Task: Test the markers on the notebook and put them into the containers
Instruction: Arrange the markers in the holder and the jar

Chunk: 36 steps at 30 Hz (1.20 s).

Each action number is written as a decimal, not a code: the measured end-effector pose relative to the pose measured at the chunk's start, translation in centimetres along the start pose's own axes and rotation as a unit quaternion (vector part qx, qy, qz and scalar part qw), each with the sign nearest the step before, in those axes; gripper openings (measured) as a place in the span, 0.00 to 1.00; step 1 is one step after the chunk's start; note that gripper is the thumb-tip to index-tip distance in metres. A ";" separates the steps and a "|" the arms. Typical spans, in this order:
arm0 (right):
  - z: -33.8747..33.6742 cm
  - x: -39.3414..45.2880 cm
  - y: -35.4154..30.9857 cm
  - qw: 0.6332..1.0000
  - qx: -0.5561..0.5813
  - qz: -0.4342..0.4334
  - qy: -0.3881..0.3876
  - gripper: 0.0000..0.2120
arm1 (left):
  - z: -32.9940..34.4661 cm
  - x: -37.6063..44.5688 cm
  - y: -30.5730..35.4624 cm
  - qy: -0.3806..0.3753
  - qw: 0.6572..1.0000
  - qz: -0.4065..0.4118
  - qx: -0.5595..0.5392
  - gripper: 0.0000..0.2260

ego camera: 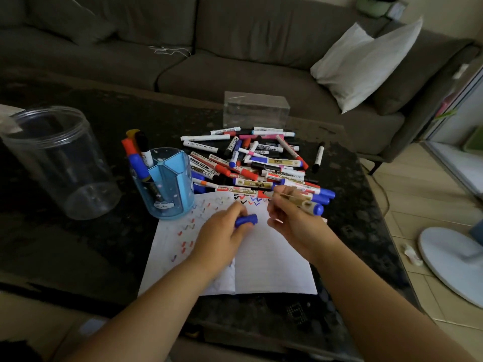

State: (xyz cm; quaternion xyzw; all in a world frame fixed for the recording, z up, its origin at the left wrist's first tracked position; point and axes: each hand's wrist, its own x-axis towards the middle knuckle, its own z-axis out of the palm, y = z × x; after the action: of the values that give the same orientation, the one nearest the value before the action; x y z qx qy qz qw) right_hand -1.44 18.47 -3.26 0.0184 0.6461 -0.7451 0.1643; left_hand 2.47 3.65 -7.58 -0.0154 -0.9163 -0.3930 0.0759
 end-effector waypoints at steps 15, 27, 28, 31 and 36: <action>-1.2 6.3 3.8 0.947 -0.236 -0.137 0.171 0.10 | 2.2 1.1 -3.1 0.031 0.993 0.101 0.050 0.11; -1.1 6.6 3.9 0.934 -0.289 -0.146 0.149 0.12 | 2.0 0.8 -2.6 0.044 0.994 0.091 0.045 0.12; -1.0 6.6 3.9 0.931 -0.296 -0.150 0.149 0.12 | 2.0 0.8 -2.6 0.046 0.994 0.092 0.044 0.12; -1.0 6.6 4.0 0.928 -0.304 -0.155 0.148 0.11 | 2.0 0.7 -2.5 0.049 0.993 0.094 0.046 0.13; -0.9 6.3 3.8 0.935 -0.297 -0.133 0.145 0.11 | 2.0 0.7 -2.5 0.045 0.993 0.095 0.051 0.14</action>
State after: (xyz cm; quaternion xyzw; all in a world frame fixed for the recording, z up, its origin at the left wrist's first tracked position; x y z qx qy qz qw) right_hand -6.59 17.55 -8.54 -0.0091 0.8511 -0.5239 -0.0334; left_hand 1.29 3.31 -10.64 -0.0811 -0.9250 -0.3375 0.1549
